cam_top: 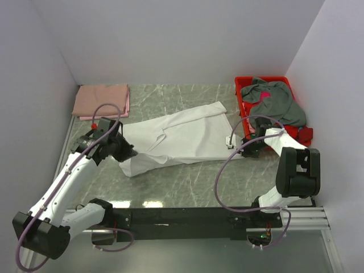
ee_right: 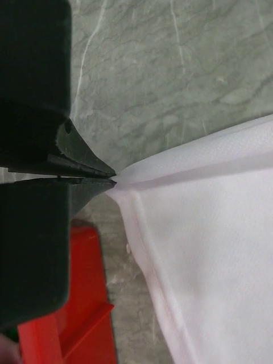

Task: Fold and stack the t-shirts
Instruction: Fold the tshirt

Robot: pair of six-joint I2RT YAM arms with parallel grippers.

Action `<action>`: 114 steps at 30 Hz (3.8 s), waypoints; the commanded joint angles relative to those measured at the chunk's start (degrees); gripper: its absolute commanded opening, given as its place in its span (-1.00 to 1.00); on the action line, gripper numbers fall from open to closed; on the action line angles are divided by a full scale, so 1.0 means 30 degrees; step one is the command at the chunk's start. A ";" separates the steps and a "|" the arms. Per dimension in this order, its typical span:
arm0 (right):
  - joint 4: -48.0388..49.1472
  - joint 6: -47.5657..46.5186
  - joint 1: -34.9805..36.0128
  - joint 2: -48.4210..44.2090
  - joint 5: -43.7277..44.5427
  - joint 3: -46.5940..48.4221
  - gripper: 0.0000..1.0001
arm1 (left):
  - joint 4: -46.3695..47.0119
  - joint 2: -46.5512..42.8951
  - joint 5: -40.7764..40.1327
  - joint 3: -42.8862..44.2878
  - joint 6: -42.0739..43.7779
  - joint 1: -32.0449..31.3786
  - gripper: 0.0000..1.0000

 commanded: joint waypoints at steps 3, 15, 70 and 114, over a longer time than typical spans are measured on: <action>0.1009 0.2854 0.0516 -0.0119 0.0523 0.1616 -0.92 | 0.1219 0.0924 0.0379 0.1879 0.2093 0.1512 -0.99; 0.1596 0.6518 0.0984 0.1376 0.1052 0.3170 -0.98 | 0.2098 0.1834 0.1375 0.1355 0.3500 0.3593 -0.99; 0.3530 1.2671 0.3621 0.4275 0.4362 0.7505 -1.00 | 0.4237 0.6345 0.1669 0.3315 0.4994 0.4912 -0.99; 0.3793 1.3228 0.4207 0.6298 0.5300 0.9205 -0.99 | 0.3797 0.9627 0.0409 0.5426 0.6840 0.4912 -0.99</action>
